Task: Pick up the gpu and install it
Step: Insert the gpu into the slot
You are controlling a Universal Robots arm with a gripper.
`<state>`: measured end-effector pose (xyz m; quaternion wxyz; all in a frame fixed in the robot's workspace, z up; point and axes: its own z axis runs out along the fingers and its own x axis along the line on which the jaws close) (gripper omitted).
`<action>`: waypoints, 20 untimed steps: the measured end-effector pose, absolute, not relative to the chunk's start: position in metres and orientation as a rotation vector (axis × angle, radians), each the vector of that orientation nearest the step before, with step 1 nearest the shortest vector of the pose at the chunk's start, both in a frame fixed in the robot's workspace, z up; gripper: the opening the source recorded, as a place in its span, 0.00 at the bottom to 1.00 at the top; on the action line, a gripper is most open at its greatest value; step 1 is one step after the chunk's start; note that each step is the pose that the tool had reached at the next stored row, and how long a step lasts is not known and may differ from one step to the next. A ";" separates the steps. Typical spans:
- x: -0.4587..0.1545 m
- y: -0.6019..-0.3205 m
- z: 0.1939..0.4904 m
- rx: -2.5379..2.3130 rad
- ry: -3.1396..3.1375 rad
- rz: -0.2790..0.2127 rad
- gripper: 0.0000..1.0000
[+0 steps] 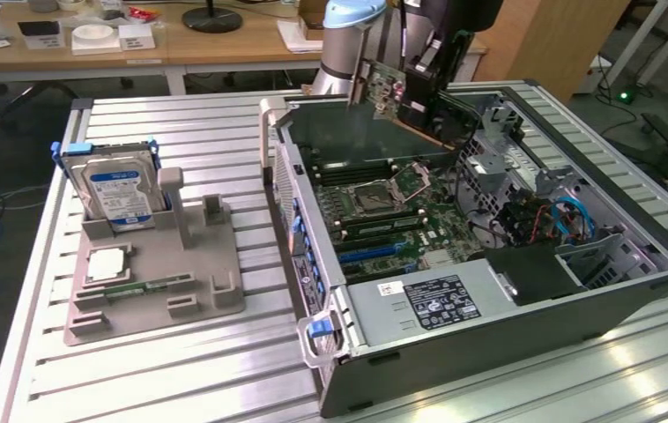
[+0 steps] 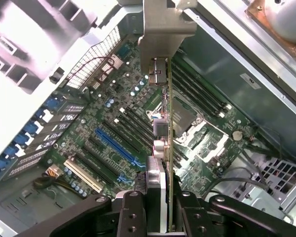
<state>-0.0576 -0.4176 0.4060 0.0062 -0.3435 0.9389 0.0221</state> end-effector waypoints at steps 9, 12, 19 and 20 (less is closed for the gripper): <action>-0.058 -0.419 0.406 -1.190 2.895 0.070 0.28; -0.058 -0.419 0.406 -1.228 2.880 0.070 0.28; -0.058 -0.420 0.406 -1.326 2.838 0.071 0.28; -0.058 -0.420 0.406 -1.339 2.832 0.071 0.28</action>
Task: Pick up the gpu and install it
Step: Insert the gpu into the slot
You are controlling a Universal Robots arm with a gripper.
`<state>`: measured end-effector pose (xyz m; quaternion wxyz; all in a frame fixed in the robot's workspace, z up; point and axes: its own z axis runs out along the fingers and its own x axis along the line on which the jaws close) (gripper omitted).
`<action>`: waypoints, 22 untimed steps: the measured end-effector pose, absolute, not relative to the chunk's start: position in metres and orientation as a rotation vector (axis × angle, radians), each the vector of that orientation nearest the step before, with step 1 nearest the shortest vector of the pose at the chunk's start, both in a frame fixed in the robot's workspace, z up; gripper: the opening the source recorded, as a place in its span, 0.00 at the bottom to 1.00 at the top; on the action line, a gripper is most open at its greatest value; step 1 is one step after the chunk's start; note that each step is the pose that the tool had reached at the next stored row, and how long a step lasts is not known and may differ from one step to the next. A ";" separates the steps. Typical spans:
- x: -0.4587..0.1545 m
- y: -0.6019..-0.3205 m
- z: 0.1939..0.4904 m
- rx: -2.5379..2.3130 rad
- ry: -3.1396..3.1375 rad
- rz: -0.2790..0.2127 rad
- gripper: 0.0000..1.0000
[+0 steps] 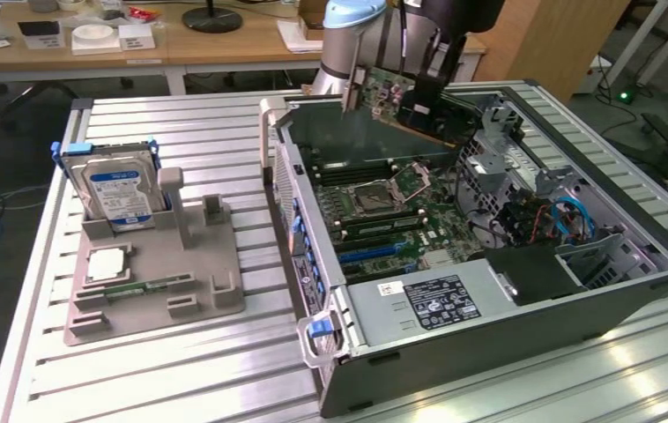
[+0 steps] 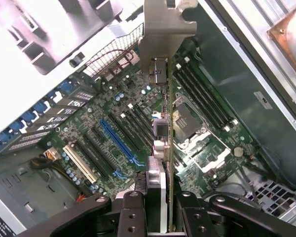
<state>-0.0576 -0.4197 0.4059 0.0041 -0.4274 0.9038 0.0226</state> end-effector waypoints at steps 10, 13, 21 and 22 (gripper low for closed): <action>-0.058 -0.421 0.406 -1.464 2.772 0.071 0.28; -0.058 -0.422 0.406 -1.498 2.754 0.071 0.28; -0.058 -0.423 0.406 -1.591 2.703 0.072 0.28; -0.058 -0.423 0.406 -1.609 2.693 0.071 0.28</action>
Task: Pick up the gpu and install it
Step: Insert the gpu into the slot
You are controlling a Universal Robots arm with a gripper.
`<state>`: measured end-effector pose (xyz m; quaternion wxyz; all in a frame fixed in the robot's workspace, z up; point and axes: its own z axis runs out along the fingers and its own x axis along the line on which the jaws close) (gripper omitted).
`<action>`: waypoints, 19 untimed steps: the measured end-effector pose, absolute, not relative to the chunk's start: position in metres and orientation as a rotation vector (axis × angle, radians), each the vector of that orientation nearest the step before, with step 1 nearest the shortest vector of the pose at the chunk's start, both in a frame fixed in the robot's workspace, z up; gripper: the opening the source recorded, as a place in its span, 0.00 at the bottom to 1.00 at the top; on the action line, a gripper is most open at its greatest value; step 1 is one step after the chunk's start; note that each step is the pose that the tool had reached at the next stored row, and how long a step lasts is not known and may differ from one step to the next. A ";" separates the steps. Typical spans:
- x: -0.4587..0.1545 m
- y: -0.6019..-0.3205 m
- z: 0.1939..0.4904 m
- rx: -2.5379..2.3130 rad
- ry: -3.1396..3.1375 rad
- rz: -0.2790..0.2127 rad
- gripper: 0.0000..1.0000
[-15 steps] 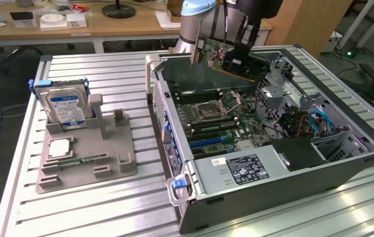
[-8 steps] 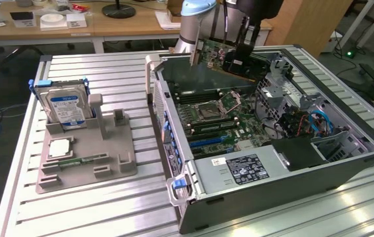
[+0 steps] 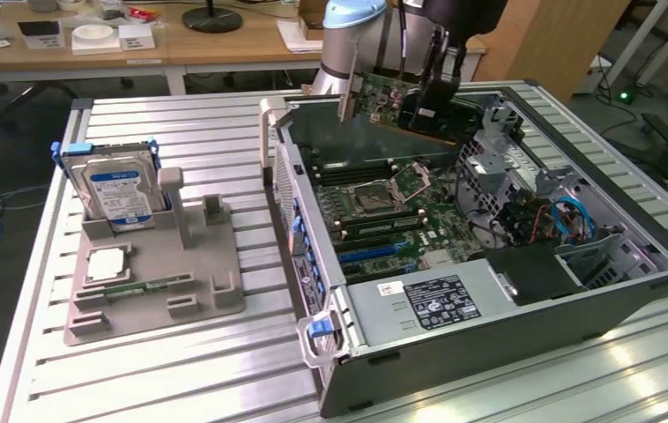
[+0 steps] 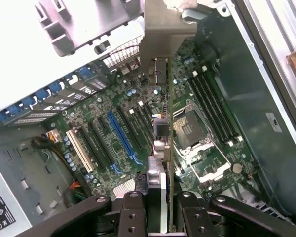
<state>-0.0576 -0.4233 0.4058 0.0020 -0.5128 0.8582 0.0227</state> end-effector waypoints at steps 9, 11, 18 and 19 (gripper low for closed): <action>-0.058 -0.423 0.404 -1.793 2.560 0.057 0.28; -0.058 -0.423 0.404 -1.825 2.532 0.052 0.28; -0.058 -0.424 0.402 -1.924 2.435 0.032 0.28; -0.058 -0.424 0.402 -1.936 2.422 0.029 0.28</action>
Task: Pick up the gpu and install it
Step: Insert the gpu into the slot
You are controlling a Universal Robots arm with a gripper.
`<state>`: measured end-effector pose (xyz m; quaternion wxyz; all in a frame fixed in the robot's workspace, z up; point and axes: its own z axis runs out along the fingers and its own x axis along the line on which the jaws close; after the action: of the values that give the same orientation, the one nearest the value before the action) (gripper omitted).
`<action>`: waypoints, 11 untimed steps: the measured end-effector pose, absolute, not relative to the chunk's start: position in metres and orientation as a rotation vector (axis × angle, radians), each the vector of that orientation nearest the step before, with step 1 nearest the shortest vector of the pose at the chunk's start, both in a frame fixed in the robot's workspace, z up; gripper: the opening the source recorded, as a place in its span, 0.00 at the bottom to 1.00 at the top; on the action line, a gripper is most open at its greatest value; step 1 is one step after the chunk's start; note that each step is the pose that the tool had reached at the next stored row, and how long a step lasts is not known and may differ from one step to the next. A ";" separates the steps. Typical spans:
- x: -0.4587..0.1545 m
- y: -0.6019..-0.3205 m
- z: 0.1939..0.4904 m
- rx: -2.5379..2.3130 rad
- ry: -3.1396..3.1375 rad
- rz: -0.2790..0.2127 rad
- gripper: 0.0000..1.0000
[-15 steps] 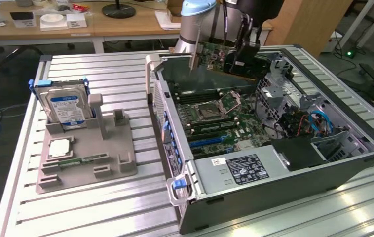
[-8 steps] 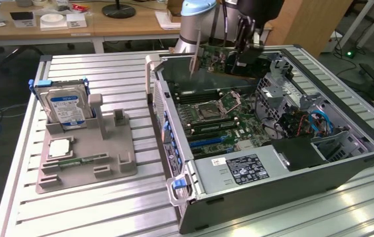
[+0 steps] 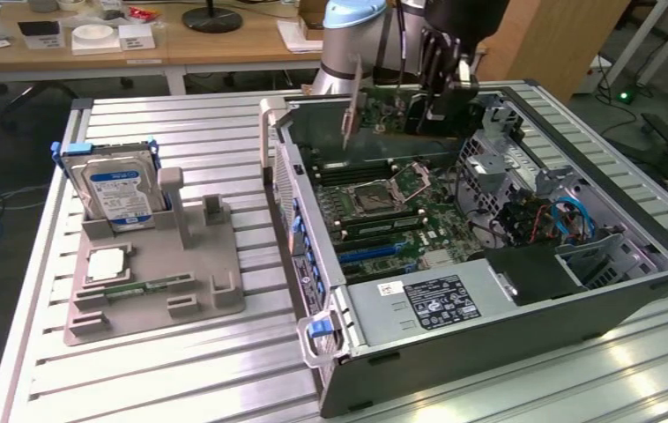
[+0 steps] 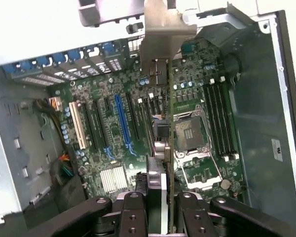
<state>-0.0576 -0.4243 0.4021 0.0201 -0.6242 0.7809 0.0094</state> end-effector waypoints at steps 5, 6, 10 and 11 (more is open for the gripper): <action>-0.058 -0.425 0.401 -2.018 2.340 0.016 0.28; -0.058 -0.425 0.401 -2.036 2.323 0.016 0.28; -0.058 -0.425 0.401 -2.099 2.262 0.013 0.28; -0.058 -0.425 0.400 -2.111 2.249 0.012 0.28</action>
<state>-0.0576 -0.4254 0.4005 0.0285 -0.6841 0.7288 0.0038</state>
